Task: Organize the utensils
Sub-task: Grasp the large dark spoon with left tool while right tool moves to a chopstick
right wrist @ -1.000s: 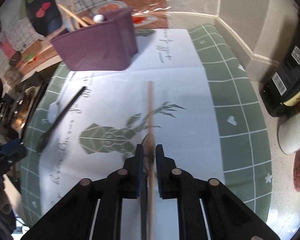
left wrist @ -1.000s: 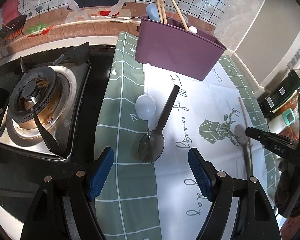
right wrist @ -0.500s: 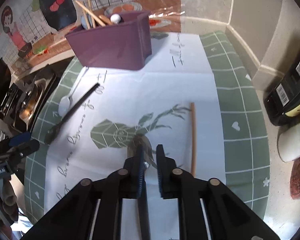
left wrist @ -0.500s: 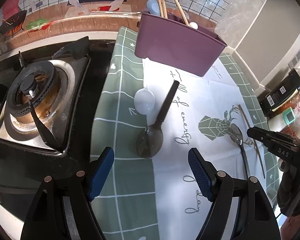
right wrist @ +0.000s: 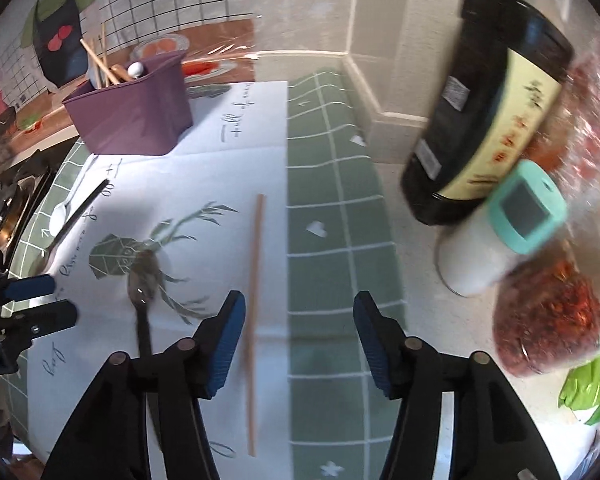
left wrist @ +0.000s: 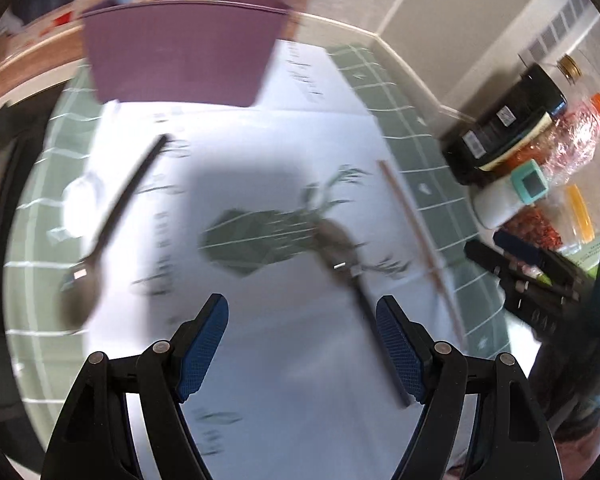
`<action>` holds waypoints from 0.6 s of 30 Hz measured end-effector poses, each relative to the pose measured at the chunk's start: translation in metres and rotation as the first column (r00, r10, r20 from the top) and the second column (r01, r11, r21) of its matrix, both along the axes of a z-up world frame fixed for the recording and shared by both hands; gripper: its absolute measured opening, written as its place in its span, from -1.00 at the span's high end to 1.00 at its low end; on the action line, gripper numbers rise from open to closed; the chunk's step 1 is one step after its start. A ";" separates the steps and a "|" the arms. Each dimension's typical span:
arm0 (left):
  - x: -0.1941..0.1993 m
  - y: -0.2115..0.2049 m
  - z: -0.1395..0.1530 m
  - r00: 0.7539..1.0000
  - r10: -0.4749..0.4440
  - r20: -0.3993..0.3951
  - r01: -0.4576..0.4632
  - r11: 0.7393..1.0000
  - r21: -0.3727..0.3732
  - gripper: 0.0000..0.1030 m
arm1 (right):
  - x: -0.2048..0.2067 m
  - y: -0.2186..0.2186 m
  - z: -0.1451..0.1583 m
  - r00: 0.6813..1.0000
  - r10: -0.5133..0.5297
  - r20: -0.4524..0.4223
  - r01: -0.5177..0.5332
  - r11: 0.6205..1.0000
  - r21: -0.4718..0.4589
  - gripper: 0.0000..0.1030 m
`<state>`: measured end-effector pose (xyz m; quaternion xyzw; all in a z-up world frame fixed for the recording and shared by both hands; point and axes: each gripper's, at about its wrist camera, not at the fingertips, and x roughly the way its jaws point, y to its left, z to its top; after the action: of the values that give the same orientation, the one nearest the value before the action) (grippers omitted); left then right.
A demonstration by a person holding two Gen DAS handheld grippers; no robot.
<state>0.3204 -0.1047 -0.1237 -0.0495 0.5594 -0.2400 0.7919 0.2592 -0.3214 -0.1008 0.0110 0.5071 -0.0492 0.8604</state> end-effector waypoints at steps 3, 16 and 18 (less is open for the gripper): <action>0.008 -0.026 -0.003 1.000 -0.008 0.001 0.008 0.999 0.032 -0.43 | -0.010 -0.010 0.002 1.000 -0.016 0.017 0.016 1.000 -0.010 -0.11; 0.023 -0.069 -0.022 1.000 -0.016 0.025 0.012 0.987 0.162 0.29 | -0.029 -0.051 -0.007 0.990 -0.134 0.042 0.134 0.991 -0.001 -0.52; 0.020 -0.068 -0.021 0.999 -0.029 0.043 0.022 0.987 0.162 0.29 | -0.027 -0.047 -0.005 0.990 -0.123 0.064 0.123 0.992 -0.005 -0.66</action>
<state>0.3403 -0.1727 -0.1447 0.0276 0.5594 -0.2051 0.8026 0.2319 -0.3680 -0.1062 0.0400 0.4777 -0.1040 0.8714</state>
